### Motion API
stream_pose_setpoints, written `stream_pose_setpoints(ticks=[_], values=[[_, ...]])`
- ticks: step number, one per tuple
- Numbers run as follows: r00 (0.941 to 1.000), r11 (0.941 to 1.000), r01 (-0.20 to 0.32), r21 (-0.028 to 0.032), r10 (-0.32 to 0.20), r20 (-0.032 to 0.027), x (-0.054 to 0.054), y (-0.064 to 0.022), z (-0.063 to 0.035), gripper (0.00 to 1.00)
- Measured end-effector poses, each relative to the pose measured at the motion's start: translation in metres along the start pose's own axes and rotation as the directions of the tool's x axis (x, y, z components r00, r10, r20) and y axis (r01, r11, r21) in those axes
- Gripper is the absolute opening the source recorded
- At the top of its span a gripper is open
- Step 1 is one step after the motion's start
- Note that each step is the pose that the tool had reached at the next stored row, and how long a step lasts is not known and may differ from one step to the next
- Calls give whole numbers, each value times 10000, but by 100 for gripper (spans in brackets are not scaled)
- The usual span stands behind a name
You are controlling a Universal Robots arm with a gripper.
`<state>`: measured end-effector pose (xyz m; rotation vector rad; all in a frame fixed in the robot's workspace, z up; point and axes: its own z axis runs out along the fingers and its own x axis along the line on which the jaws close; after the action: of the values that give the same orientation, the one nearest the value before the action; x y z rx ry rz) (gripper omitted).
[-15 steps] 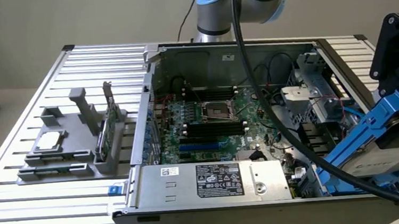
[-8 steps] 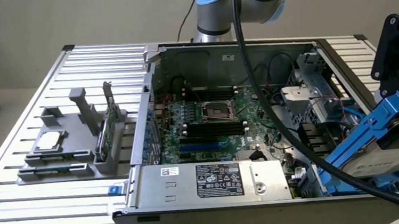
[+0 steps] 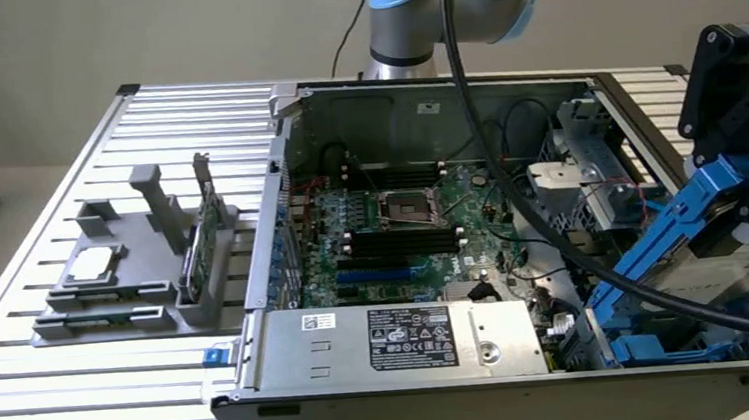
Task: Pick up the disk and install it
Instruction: 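Pick up the disk, then insert the disk into the insertion slot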
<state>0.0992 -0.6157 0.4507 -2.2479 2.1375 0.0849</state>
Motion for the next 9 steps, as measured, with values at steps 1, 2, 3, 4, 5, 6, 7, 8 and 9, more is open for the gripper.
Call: stream_pose_setpoints(ticks=[1,2,3,4,5,6,7,8,9], values=[[10000,10000,0,19,0,-9,-12,-18,9,33],[10000,10000,1,34,0,-23,-14,-34,18,33],[10000,10000,2,49,-2,-40,-12,-41,30,33],[10000,10000,2,67,-1,-53,-12,-43,42,33],[10000,10000,2,84,-2,-61,-12,-44,56,33],[10000,10000,4,97,-3,-68,-12,-46,72,33],[10000,9999,5,107,-4,-79,-13,-48,88,33],[10000,9999,6,116,-5,-90,-14,-53,102,33],[10000,9999,7,125,-6,-97,-16,-59,117,33]])
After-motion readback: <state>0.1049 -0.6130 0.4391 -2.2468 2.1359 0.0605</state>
